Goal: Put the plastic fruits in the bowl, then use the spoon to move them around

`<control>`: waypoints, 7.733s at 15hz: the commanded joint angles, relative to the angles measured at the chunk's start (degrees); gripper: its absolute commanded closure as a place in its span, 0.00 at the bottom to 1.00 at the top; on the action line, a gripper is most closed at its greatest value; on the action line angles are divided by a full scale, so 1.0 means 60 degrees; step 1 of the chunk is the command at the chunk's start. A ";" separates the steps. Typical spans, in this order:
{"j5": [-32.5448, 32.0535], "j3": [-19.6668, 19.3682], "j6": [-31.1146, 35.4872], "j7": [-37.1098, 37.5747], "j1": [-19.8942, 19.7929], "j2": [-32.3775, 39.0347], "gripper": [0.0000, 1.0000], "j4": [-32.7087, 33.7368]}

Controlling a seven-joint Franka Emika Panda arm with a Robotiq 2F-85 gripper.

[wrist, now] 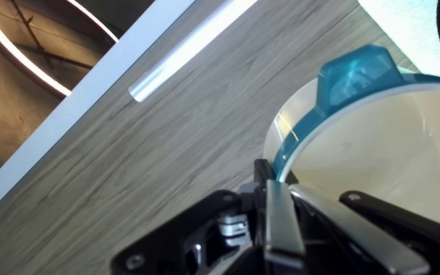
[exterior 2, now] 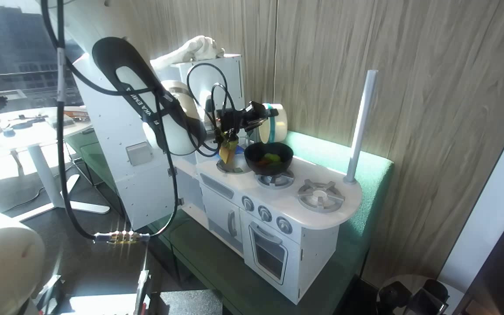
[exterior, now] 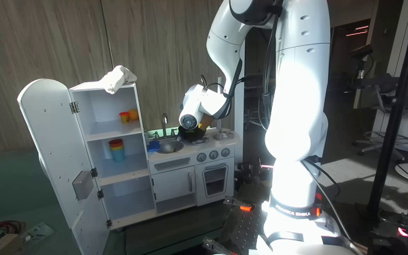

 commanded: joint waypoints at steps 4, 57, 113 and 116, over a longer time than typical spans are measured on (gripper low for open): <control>0.2963 -0.1216 0.4565 -0.2717 -0.0596 -0.2568 0.97 0.0663; 2.0648 -0.3403 0.4149 -1.3641 -0.2169 0.2817 0.02 0.5356; 2.7907 -0.0194 0.6418 -1.4241 0.0171 0.1248 0.00 0.1670; 2.7768 -0.0210 0.6702 -1.3800 0.0166 0.1672 0.00 0.2001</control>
